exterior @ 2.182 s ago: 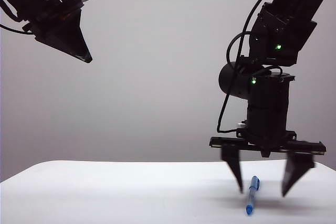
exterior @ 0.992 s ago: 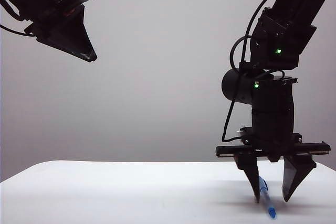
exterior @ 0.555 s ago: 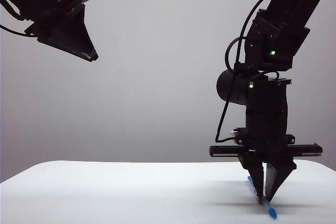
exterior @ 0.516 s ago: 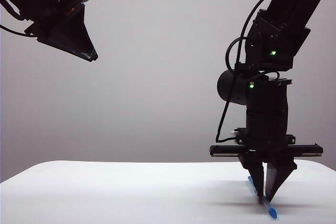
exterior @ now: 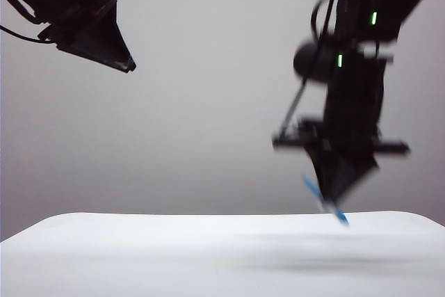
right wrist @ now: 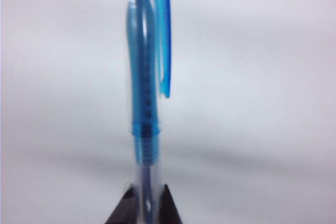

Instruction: Pick up the pen and remove the cap.

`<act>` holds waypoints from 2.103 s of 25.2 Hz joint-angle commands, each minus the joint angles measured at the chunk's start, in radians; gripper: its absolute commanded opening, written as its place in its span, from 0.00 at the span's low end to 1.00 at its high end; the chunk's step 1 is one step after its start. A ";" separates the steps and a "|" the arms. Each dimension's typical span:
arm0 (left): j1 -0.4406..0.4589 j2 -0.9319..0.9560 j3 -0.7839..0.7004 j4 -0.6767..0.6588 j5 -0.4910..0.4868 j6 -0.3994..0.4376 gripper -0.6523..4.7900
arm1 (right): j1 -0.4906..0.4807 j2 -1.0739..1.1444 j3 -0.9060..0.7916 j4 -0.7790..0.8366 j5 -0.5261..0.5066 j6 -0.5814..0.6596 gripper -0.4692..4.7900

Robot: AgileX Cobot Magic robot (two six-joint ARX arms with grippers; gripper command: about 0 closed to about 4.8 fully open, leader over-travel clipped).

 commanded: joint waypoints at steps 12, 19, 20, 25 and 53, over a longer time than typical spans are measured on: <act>-0.027 -0.001 0.005 0.773 0.680 -0.548 0.61 | 0.003 -0.611 0.023 0.123 -0.597 -0.181 0.09; -0.103 0.000 0.005 0.959 0.655 -0.700 0.69 | 0.005 -0.630 0.023 0.131 -0.703 -0.171 0.09; -0.114 0.000 0.005 0.958 0.640 -0.700 0.69 | 0.005 -0.630 0.023 0.136 -0.709 -0.168 0.09; -0.175 0.039 0.005 0.958 0.593 -0.714 0.69 | 0.024 -0.630 0.023 0.181 -0.747 -0.144 0.09; -0.192 0.121 0.005 1.124 0.531 -0.830 0.19 | 0.078 -0.620 0.021 0.099 -0.667 -0.212 0.09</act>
